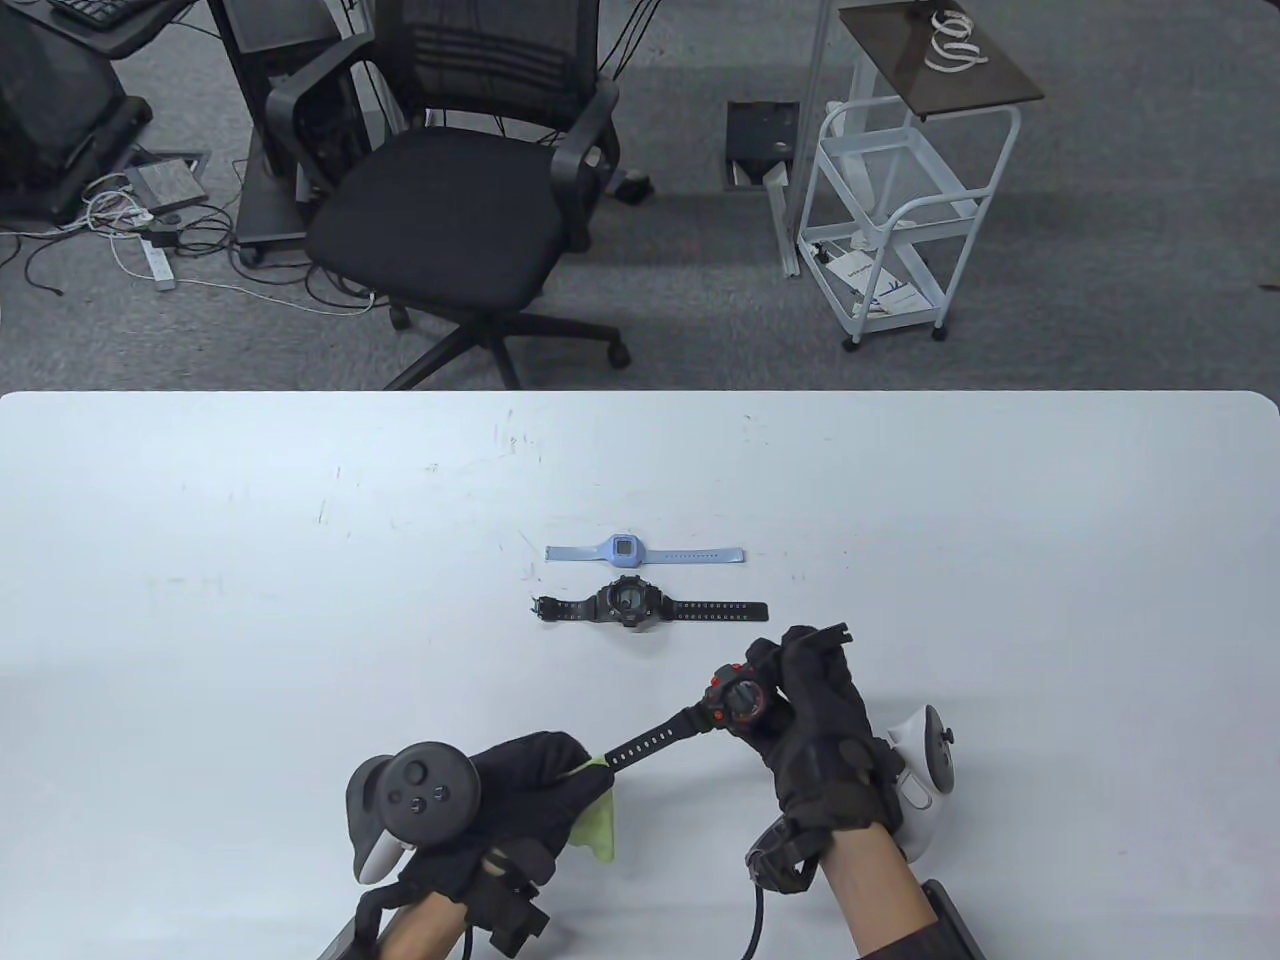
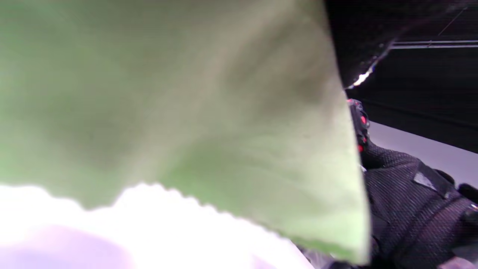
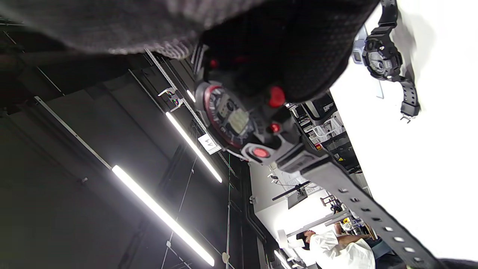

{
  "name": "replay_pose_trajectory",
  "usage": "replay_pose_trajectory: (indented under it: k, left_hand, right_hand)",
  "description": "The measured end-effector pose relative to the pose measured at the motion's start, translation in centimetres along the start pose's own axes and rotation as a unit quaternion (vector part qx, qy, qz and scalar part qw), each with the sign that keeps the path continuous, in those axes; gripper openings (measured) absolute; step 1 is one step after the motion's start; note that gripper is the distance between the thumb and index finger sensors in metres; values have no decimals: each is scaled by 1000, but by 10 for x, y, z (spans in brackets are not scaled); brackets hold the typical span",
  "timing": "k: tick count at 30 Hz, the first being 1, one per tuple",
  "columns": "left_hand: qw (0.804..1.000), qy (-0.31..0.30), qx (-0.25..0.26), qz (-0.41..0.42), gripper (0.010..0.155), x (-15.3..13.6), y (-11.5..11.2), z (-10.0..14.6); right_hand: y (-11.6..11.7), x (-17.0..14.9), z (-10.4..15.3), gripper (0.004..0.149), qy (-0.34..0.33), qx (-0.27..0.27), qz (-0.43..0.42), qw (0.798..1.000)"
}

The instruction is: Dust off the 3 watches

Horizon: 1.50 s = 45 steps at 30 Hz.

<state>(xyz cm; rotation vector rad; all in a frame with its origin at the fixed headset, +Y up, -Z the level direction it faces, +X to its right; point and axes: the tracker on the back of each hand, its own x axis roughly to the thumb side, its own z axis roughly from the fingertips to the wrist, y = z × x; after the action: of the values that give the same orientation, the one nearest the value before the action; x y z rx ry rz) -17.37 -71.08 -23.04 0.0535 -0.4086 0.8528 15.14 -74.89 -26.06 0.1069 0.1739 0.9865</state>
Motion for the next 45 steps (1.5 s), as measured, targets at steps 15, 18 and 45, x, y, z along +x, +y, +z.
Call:
replay_pose_trajectory:
  k: [15,18,45]
  left_hand:
    - [1000,8,-19,13,44,1,-3,0]
    - [1000,7,2,23,44,-1,0,1]
    - [906,-22,-185,-380,75,16,-83,-15]
  right_hand:
    - [0,1,1,44,-3,4,-4,1000]
    - [-2,2,2,44,-6,0,-13,1000]
    - [-12,10,6,44,-15,-12,-38,999]
